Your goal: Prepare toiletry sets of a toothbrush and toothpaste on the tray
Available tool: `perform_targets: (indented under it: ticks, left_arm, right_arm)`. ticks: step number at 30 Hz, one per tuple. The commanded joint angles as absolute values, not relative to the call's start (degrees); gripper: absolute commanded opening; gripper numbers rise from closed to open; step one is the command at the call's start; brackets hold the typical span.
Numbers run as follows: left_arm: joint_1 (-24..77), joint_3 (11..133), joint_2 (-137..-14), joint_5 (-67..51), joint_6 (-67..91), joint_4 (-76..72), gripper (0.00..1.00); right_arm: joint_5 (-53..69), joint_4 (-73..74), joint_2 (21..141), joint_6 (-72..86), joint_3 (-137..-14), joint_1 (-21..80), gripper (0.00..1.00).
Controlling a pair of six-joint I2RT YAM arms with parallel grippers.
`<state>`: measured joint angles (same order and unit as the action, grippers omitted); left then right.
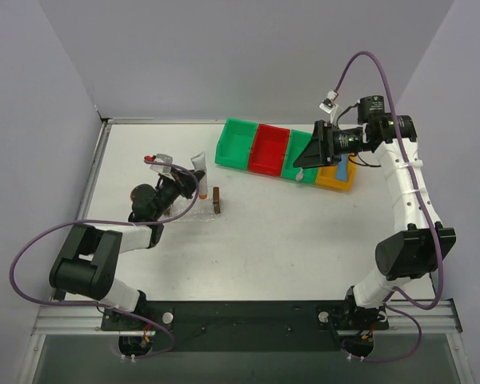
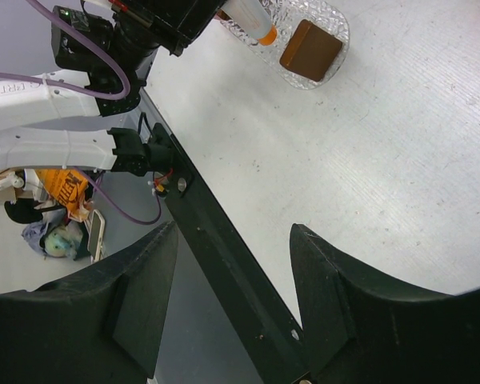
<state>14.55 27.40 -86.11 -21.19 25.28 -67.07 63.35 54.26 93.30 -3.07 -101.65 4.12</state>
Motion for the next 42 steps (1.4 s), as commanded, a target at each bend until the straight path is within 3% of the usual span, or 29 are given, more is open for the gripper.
perform_targets:
  ticks: [1, 42]
  left_arm:
    - [15.0, 27.2, -86.6, -20.8, 25.8, -71.5, 0.0]
    - [15.6, 27.5, -90.3, -20.7, 26.2, -77.2, 0.0]
  right_arm:
    - [65.0, 54.8, 91.9, -4.2, -100.8, 4.5, 0.54]
    - [64.7, 54.6, 91.8, -4.7, -99.8, 4.6, 0.54]
